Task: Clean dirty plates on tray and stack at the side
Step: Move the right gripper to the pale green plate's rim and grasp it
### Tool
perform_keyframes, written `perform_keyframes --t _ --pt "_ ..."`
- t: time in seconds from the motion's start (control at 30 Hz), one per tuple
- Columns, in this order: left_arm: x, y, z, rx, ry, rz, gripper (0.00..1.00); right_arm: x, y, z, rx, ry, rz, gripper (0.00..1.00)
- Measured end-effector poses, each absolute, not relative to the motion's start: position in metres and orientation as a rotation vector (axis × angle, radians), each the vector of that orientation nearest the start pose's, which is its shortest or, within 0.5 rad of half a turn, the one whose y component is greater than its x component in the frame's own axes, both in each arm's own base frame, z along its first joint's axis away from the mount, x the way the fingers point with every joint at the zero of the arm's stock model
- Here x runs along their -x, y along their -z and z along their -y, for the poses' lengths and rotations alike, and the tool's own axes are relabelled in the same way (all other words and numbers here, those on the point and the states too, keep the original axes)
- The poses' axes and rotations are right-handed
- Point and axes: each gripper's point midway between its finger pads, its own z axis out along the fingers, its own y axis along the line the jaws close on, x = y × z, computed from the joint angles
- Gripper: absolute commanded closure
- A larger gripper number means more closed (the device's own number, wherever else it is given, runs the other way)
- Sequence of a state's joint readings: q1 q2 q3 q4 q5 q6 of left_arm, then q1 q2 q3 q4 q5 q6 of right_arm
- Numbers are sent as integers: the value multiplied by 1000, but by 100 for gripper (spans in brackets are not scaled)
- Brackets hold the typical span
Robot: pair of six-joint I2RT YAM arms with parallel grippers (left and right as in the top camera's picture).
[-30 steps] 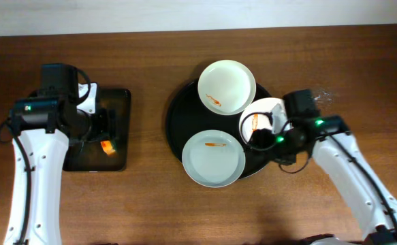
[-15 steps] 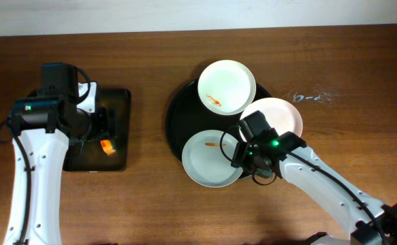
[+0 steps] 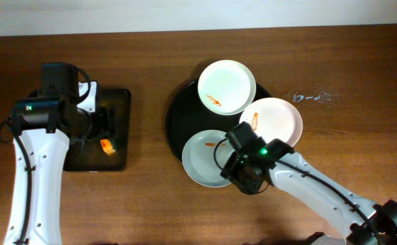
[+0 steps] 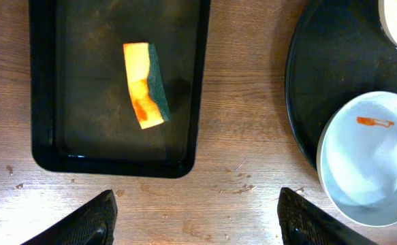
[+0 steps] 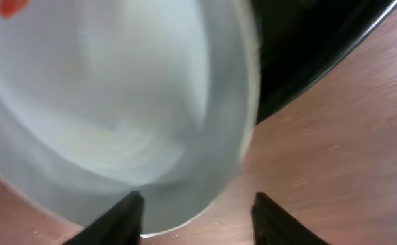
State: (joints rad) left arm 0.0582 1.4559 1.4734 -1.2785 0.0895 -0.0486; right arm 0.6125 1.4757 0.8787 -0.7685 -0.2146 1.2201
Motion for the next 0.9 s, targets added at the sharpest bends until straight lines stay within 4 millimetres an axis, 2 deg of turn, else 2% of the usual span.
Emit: perform_keyframes --t 0.1,0.37,0.53,0.67,0.73,0.9 --pt "-308 -205 -3 131 125 -2829 27 -204 -51 -204 -969 -441 -2970 38" --pt "-308 -205 -3 131 125 -2830 26 -202 -45 -206 -1099 -359 -2892 41" --pt "-308 -205 -2 131 125 -2830 27 -200 -20 -202 -1257 -247 -2875 64" --pt "-308 -205 -3 131 125 -2830 27 -203 -20 -205 -1297 -263 -2853 80" --pt "-308 -205 -3 132 125 -2830 27 -202 -20 -205 -1308 -259 -2851 96" --pt "-308 -205 -3 132 125 -2830 26 -206 -26 -209 -1249 -294 -2860 96"
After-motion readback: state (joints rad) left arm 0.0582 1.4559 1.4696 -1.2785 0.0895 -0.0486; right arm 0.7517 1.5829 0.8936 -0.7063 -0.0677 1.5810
